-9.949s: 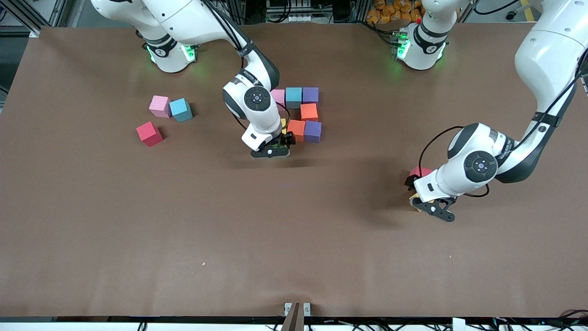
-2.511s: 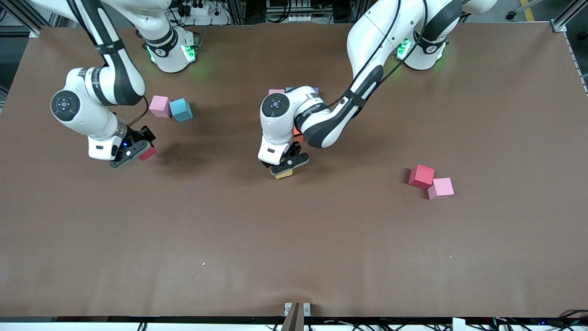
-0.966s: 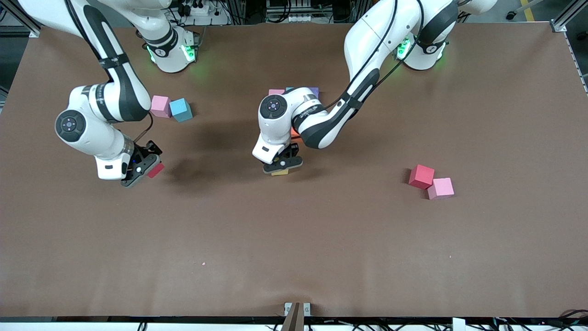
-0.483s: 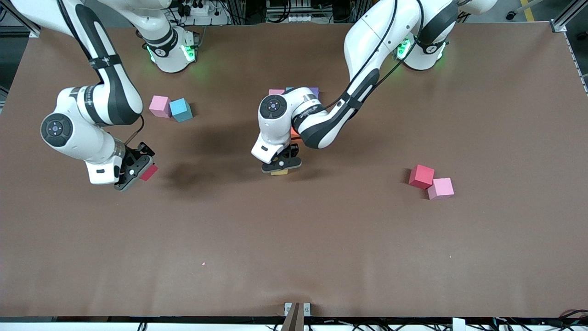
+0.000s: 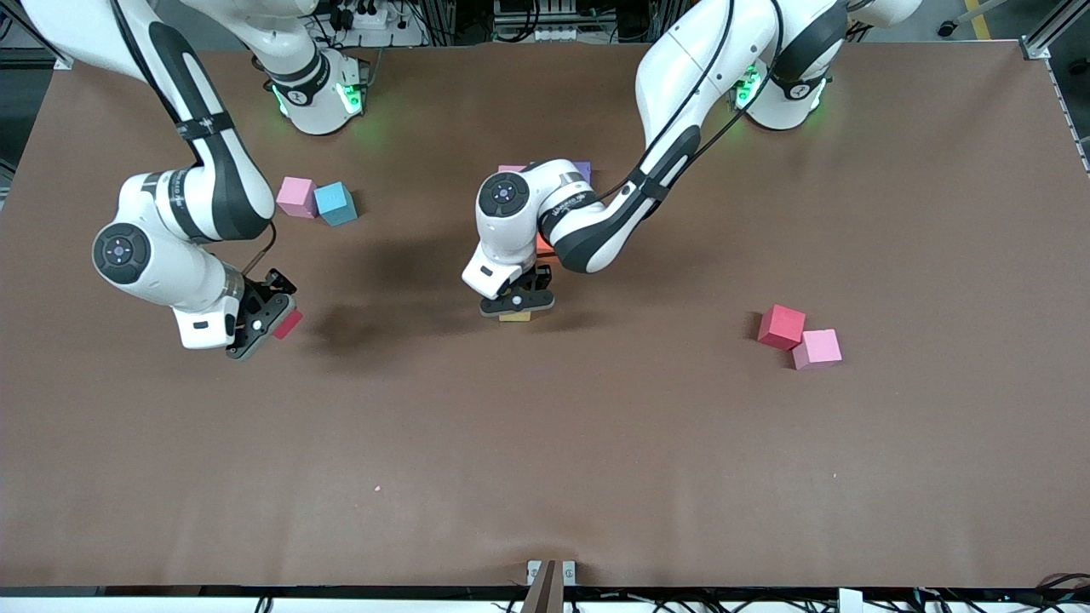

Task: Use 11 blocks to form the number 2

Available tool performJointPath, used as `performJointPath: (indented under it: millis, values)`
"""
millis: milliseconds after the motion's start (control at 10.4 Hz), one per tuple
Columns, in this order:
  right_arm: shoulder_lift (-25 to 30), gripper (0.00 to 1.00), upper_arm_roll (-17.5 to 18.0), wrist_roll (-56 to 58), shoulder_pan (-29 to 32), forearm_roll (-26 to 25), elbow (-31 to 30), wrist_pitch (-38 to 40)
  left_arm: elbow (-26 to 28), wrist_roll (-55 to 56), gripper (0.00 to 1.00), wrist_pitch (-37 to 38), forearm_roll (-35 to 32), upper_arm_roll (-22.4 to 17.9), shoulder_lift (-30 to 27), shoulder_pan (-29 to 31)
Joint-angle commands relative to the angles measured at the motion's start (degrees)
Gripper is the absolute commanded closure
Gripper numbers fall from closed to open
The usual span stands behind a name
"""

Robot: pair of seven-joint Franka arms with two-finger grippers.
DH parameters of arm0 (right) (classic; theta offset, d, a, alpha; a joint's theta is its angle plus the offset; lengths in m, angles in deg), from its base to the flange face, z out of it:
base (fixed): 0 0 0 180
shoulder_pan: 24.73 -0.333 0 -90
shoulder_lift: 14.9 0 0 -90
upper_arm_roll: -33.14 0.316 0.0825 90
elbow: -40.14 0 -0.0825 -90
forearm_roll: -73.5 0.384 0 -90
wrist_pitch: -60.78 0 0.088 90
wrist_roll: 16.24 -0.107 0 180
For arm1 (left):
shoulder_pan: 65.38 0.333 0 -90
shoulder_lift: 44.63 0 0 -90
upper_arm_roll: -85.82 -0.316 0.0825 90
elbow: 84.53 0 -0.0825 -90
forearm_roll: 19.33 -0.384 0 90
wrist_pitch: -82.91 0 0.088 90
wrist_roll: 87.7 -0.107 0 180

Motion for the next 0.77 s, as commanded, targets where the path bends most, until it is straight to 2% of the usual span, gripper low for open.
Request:
performJointPath:
  millis: [0, 97, 386, 676]
  values:
    - [-0.75, 0.61, -0.16, 0.60, -0.33, -0.03, 1.36, 0.56, -1.20, -1.73, 0.10, 0.77, 1.63, -0.39, 0.68, -0.58]
    - [-1.09, 0.61, -0.16, 0.60, -0.42, 0.05, 1.36, 0.56, -1.20, -1.90, 0.00, 0.77, 1.45, -0.40, 0.60, -0.58]
    - [-1.80, 0.61, -0.16, 0.60, -0.60, 0.06, 1.98, 0.47, -1.29, -1.91, 0.00, 0.68, 1.54, -0.31, -0.19, -0.58]
    - [-3.37, 0.61, -0.07, 0.60, -3.75, 0.05, 5.30, 0.65, -1.20, -1.38, 0.00, 1.12, 1.89, -0.31, -4.14, 0.47]
